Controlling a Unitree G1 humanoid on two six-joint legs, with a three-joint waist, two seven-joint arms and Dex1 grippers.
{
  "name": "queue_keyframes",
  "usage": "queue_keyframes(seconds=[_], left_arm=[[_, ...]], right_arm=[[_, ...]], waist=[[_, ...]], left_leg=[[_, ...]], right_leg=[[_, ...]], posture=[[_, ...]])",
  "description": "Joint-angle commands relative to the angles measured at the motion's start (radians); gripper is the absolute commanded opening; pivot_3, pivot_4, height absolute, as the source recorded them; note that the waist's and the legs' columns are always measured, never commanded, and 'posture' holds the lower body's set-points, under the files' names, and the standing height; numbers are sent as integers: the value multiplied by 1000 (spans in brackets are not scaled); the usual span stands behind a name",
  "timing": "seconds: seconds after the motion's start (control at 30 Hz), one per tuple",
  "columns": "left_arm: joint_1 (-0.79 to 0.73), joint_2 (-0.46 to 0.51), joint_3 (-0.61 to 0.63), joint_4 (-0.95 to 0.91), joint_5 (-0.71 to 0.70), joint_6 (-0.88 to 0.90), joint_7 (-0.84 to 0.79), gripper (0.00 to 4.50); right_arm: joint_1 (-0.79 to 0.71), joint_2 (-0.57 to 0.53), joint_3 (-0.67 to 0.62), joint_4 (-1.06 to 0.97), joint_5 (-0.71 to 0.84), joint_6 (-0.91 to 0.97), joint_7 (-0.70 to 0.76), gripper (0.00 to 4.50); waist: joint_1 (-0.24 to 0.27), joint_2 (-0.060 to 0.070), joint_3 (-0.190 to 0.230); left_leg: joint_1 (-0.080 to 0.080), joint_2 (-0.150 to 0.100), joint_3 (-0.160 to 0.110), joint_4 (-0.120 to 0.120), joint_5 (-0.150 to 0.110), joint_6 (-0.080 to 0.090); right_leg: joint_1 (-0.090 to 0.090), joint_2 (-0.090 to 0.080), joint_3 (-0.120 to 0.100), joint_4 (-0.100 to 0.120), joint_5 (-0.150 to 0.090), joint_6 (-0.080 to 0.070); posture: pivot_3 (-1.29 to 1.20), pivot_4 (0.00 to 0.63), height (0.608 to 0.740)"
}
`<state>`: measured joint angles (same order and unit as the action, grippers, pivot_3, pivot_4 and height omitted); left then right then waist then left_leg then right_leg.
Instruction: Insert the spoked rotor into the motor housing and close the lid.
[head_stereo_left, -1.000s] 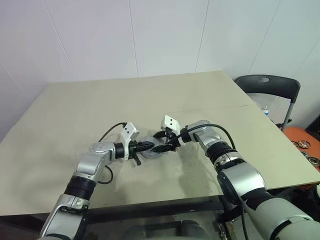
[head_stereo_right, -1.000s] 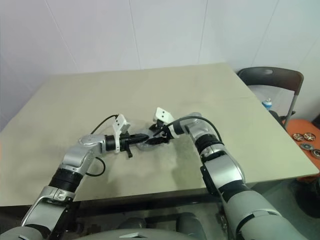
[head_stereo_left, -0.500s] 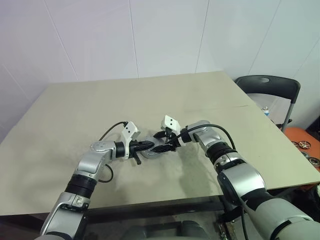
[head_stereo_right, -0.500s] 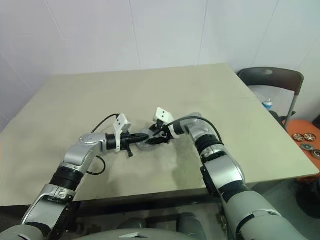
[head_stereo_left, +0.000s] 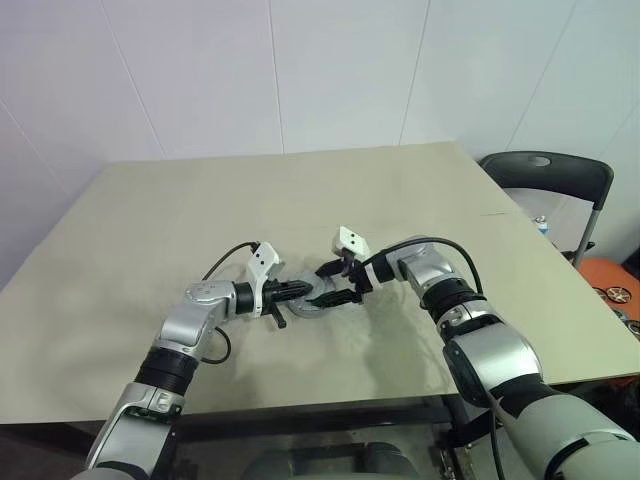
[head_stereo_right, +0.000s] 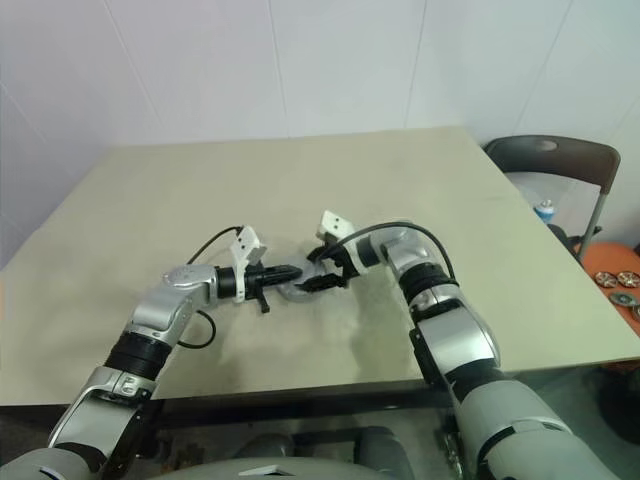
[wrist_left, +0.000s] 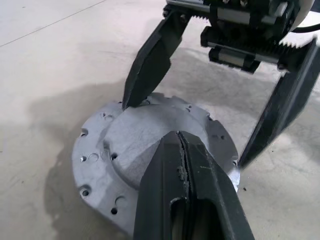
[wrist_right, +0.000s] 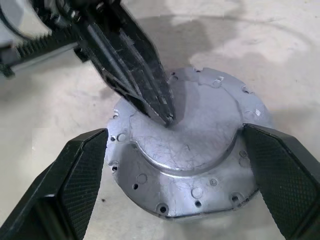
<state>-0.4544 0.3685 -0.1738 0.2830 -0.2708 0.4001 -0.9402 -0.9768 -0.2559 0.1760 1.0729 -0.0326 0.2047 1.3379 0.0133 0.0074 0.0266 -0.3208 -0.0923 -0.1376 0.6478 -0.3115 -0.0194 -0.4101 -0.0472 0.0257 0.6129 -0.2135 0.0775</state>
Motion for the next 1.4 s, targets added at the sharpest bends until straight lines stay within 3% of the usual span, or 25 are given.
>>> queue_keyframes(seconds=[0.03,0.37,0.43,0.5,0.57,0.67,0.97,1.4], left_arm=[[-5,4,0,26,21,0,5,0],[-12,-4,-2,38,29,-14,0,0],[-11,-3,-1,34,31,-14,-1,0],[-5,2,4,23,29,-11,-4,0],[3,7,10,5,20,-3,-8,0],[15,13,14,-7,18,0,-7,0],[51,30,31,-46,12,11,4,0],[83,51,58,-76,0,16,24,0]], right_arm=[[-60,-45,-66,10,44,29,-21,4458],[-9,-86,-49,-6,15,48,-13,4458],[-8,-93,-51,-41,49,195,73,4458],[-47,-96,-77,-75,135,522,175,4458],[-55,-91,-74,-119,176,745,187,4458],[-2,-78,-34,-230,201,909,148,4458],[201,-55,0,-600,302,1099,-50,4458],[170,47,-192,-531,347,1092,-448,4458]], waist=[[-3,0,0],[-27,1,0],[-27,0,1],[-27,1,1],[-27,1,1],[-26,1,1],[-27,0,1],[-27,0,1]], left_leg=[[0,0,0,0,0,0],[0,1,1,0,0,0],[0,1,1,0,0,0],[-1,1,1,0,0,0],[-1,2,1,0,0,0],[-1,2,1,0,0,0],[-3,1,1,0,0,0],[-2,2,1,0,0,0]], right_leg=[[0,0,0,0,0,0],[-1,0,1,1,0,0],[-1,0,1,1,0,0],[-1,0,1,1,0,0],[-2,-1,1,1,0,0],[-3,0,1,2,0,0],[-4,-1,1,1,0,0],[-4,0,1,2,0,0]], posture=[[0,0,740],[0,0,740],[0,0,740],[0,0,740],[0,0,740],[0,0,740],[0,0,740],[0,0,740]])
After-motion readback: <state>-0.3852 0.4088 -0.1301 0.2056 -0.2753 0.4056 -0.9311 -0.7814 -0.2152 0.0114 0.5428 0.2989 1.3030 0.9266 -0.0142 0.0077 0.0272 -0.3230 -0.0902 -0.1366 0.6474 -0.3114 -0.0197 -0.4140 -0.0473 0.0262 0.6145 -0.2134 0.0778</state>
